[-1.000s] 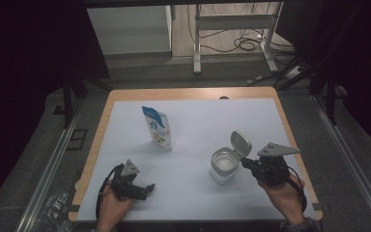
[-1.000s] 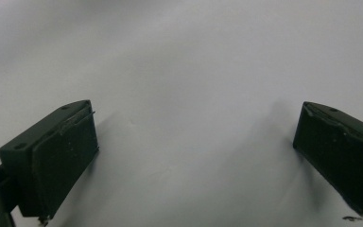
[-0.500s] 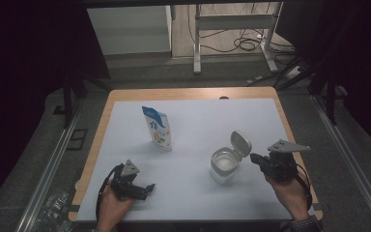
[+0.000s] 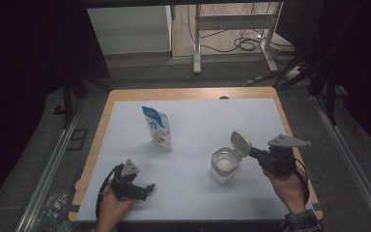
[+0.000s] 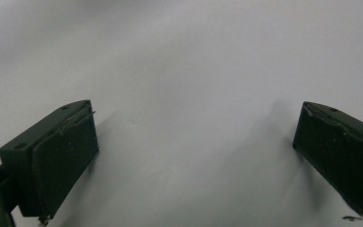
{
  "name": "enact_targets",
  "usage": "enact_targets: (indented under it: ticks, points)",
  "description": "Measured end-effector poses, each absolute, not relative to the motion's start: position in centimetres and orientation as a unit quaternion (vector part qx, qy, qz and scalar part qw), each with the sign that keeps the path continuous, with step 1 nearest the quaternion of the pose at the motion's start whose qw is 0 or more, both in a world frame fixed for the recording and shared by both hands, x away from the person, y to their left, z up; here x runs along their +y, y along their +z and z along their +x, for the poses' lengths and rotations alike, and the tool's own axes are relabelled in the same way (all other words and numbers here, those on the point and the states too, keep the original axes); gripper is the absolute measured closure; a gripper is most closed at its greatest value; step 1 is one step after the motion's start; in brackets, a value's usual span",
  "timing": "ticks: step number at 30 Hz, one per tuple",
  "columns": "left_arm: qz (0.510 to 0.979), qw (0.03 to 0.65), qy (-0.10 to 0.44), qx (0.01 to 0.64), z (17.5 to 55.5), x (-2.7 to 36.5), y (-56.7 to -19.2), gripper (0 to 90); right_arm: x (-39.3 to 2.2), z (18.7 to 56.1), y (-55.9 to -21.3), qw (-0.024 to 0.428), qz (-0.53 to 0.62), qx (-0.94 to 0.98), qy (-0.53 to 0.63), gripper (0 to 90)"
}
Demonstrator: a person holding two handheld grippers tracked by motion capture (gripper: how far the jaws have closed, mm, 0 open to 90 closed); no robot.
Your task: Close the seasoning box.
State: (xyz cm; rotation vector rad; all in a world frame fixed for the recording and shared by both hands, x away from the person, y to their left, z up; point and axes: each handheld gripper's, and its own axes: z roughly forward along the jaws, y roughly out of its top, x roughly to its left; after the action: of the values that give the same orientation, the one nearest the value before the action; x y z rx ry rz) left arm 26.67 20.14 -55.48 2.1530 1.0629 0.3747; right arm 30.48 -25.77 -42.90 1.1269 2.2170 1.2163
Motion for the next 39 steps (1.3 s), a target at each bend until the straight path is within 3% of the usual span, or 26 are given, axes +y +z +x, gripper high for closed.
enact_targets:
  ticks: [24,39]
  points:
    - [0.832,0.347,0.145,0.409,26.7,20.2,-55.5,0.8,-24.0,28.5,-42.8,0.160,0.366,0.805,0.439,87.6]
    - [0.832,0.347,0.145,0.409,26.7,20.2,-55.5,0.8,-23.9,26.8,-45.0,0.143,0.347,0.817,0.438,87.5]
